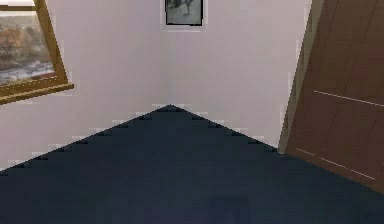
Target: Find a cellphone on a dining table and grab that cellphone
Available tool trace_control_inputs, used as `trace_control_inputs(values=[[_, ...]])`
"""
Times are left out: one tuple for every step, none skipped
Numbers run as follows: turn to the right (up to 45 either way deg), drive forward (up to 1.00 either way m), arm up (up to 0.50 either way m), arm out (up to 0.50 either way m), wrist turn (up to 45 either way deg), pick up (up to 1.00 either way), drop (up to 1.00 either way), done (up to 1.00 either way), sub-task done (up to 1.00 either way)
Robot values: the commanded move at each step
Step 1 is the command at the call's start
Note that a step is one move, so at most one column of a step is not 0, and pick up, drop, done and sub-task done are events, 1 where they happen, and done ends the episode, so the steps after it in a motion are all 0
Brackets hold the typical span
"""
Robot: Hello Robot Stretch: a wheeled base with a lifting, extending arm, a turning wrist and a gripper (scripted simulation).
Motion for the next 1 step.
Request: trace_control_inputs(values=[[0.0, 0.0, 0.0, 0.0, 0.0, 0.0, 0.0, 1.0, 0.0]])
